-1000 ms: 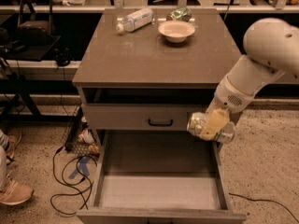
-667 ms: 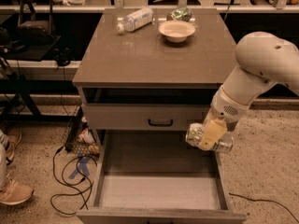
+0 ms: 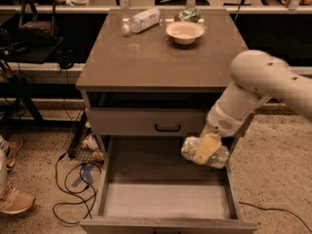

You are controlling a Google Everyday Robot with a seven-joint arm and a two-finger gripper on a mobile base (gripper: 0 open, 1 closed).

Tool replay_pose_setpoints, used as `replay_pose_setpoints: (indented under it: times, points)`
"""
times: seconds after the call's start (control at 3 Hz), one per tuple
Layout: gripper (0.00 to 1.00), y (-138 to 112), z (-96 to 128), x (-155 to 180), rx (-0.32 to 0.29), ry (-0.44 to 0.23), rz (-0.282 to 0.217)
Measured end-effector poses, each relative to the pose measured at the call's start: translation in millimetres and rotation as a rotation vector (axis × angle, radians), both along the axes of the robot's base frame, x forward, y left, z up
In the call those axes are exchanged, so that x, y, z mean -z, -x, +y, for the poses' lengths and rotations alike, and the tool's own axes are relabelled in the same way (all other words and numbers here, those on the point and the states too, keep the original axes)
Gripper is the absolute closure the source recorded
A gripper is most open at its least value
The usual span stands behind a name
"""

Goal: Place 7up can into middle drawer

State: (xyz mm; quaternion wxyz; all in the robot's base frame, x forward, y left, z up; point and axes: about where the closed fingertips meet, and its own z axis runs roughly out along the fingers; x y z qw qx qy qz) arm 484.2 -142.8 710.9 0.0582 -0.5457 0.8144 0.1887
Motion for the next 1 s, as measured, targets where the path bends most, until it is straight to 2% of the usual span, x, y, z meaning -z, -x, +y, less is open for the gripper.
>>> replay_pose_setpoints:
  times: [0.33,0.67,1.0]
  points:
    - [1.00,2.5,50.3,62.1,0.038,-0.031,0.055]
    - [1.00,0.3,98.3,120.3,0.099,-0.058,0.077]
    - [1.00,-11.6,104.5,123.5,0.131,-0.079,0.042]
